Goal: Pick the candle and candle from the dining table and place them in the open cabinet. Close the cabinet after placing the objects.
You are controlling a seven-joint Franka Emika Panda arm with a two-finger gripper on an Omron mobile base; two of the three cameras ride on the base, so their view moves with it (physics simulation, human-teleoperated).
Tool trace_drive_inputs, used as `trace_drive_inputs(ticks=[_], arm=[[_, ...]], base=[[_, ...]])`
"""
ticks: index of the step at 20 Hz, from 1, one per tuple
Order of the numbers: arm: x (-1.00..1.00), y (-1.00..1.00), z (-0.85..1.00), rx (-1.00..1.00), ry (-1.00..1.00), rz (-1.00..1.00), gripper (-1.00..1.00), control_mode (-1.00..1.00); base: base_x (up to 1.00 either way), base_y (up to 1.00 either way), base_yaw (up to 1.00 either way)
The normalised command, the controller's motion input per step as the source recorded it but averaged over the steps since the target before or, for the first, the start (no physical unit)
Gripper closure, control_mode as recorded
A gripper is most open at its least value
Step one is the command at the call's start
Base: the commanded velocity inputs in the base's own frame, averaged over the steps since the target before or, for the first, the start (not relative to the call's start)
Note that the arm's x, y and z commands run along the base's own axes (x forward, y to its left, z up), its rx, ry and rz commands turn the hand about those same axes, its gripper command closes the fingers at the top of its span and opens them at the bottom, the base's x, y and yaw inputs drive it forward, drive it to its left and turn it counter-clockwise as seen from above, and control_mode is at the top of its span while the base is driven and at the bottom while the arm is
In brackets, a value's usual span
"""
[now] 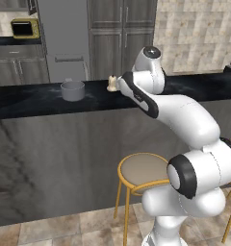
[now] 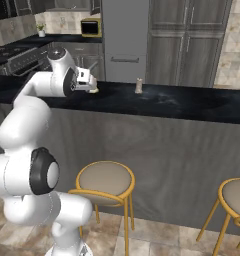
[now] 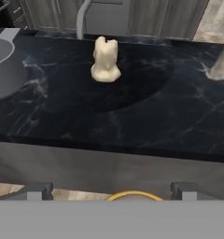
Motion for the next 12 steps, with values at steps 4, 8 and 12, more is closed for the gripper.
trace_drive_inputs(ticks=[4,8,12], arm=[[0.15,0.08,-0.05,0.0,0.0,0.0,-1.0,-1.0],[0.12,0.11,-0.01,0.0,0.0,0.0,-1.0,-1.0],[0.13,0.11,0.0,0.0,0.0,0.0,-1.0,-1.0]], base=[[0.0,0.0,0.0],[0.0,0.0,0.0],[0.0,0.0,0.0]])
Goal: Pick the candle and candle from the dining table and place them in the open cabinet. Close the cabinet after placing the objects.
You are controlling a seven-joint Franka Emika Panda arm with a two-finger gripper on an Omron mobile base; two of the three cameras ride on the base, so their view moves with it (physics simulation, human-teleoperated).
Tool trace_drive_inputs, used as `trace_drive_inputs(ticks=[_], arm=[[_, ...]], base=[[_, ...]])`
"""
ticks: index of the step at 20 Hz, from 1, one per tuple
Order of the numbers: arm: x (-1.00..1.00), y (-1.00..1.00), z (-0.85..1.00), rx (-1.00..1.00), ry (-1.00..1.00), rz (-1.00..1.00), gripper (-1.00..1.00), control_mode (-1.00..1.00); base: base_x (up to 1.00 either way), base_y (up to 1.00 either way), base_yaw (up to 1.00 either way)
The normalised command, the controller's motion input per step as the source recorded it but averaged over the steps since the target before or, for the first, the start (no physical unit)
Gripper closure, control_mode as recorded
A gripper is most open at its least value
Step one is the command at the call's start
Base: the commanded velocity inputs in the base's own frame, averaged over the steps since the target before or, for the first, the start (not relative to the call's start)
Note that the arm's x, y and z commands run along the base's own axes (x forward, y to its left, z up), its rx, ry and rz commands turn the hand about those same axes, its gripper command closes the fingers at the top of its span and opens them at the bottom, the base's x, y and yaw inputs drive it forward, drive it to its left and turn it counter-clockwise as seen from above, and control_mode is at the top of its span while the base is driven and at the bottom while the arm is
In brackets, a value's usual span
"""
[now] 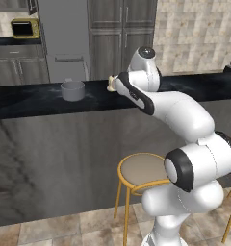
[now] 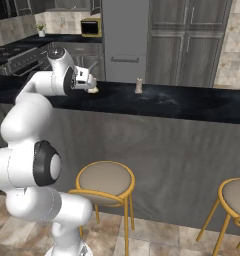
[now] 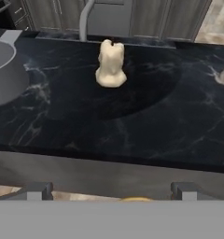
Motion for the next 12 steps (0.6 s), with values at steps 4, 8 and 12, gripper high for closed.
trace_drive_inputs(ticks=[4,8,12], arm=[[0.2,0.01,0.0,0.0,0.0,0.0,-1.0,-1.0],[0.23,0.03,-0.01,0.0,0.0,0.0,-1.0,-1.0],[0.23,0.0,-0.01,0.0,0.0,0.0,-1.0,-1.0]], base=[[0.0,0.0,0.0],[0.0,0.0,0.0],[0.0,0.0,0.0]])
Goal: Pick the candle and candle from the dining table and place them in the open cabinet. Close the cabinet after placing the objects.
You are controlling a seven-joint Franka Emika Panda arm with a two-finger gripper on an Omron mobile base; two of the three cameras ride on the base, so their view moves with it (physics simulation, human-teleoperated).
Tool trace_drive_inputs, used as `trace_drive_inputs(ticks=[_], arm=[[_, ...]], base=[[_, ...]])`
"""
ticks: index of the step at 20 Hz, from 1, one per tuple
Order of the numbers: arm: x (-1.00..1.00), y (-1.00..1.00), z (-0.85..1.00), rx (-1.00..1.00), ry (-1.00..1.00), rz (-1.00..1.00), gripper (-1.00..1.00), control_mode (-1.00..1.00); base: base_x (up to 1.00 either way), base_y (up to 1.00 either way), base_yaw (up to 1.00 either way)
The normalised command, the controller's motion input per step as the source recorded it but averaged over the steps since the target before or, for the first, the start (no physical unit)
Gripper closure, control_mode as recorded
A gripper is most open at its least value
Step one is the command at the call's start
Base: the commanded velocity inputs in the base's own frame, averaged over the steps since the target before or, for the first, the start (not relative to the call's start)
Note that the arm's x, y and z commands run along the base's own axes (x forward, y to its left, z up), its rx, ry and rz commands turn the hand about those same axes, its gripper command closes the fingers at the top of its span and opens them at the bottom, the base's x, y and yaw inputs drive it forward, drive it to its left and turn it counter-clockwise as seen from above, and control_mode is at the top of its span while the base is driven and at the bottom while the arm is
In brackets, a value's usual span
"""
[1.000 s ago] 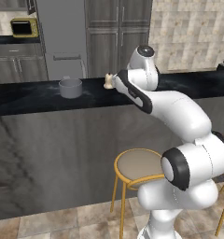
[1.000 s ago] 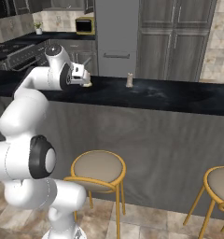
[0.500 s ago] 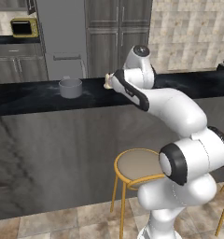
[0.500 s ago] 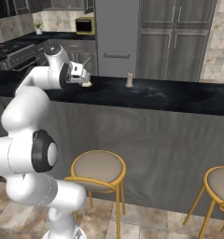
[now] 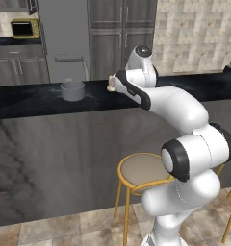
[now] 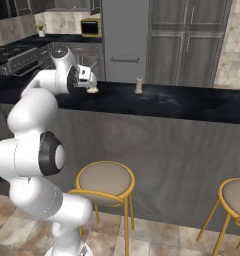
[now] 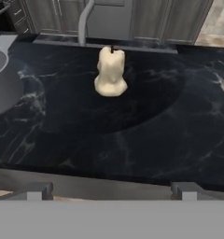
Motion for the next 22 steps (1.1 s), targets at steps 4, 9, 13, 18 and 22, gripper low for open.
trace_drive_inputs(ticks=[4,9,13,18,22], arm=[[0.22,0.0,-0.03,0.0,0.0,0.0,-1.0,-1.0],[0.21,0.0,-0.08,0.0,0.0,0.0,-1.0,-1.0],[0.24,0.01,-0.12,0.0,0.01,0.0,-1.0,-1.0],[0.23,0.01,-0.11,0.0,0.01,0.0,-1.0,-1.0],[0.24,0.01,-0.11,0.0,0.0,0.0,-1.0,-1.0]], base=[[0.0,0.0,0.0],[0.0,0.0,0.0],[0.0,0.0,0.0],[0.0,0.0,0.0],[0.0,0.0,0.0]])
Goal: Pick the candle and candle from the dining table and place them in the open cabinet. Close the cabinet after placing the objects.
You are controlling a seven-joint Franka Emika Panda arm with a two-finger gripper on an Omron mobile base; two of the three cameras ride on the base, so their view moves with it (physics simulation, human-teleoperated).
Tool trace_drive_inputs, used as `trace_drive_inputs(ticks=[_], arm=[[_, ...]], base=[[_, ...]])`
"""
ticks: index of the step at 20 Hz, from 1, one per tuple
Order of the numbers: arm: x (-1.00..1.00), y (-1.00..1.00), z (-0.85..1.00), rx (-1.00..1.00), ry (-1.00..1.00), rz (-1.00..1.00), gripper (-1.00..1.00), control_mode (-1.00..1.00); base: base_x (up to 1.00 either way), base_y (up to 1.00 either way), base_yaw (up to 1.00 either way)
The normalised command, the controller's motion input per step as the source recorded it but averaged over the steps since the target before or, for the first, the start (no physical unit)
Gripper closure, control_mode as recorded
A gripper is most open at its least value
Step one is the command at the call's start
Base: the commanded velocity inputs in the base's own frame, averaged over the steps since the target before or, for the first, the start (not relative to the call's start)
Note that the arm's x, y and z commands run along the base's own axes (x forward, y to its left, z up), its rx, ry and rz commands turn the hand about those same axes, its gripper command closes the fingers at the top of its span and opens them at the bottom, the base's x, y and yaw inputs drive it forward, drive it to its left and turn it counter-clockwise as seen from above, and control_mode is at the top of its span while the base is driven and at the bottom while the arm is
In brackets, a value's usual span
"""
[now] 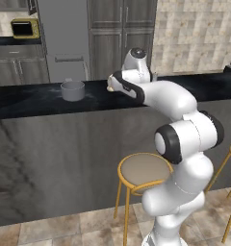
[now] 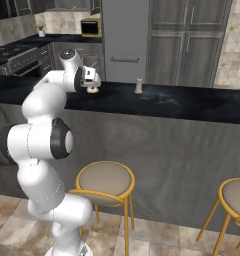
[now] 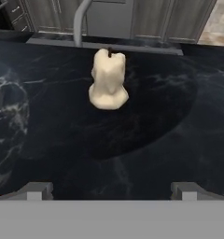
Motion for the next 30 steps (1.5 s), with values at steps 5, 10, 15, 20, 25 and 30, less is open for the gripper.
trace_drive_inputs(ticks=[5,10,15,20,25,30], arm=[[0.26,0.02,-0.05,0.0,0.0,0.0,-1.0,-1.0],[0.26,0.09,-0.04,0.0,0.0,0.0,-1.0,-1.0],[0.23,0.08,-0.06,0.0,0.0,0.0,-1.0,-1.0],[0.22,0.03,-0.1,0.0,0.0,0.0,-1.0,-1.0],[0.2,0.0,-0.15,0.0,0.0,0.0,-1.0,-1.0],[0.13,0.0,-0.14,0.0,0.0,0.0,-1.0,-1.0]], base=[[0.0,0.0,0.0],[0.0,0.0,0.0],[0.0,0.0,0.0],[0.0,0.0,0.0],[0.0,0.0,0.0],[0.0,0.0,0.0]])
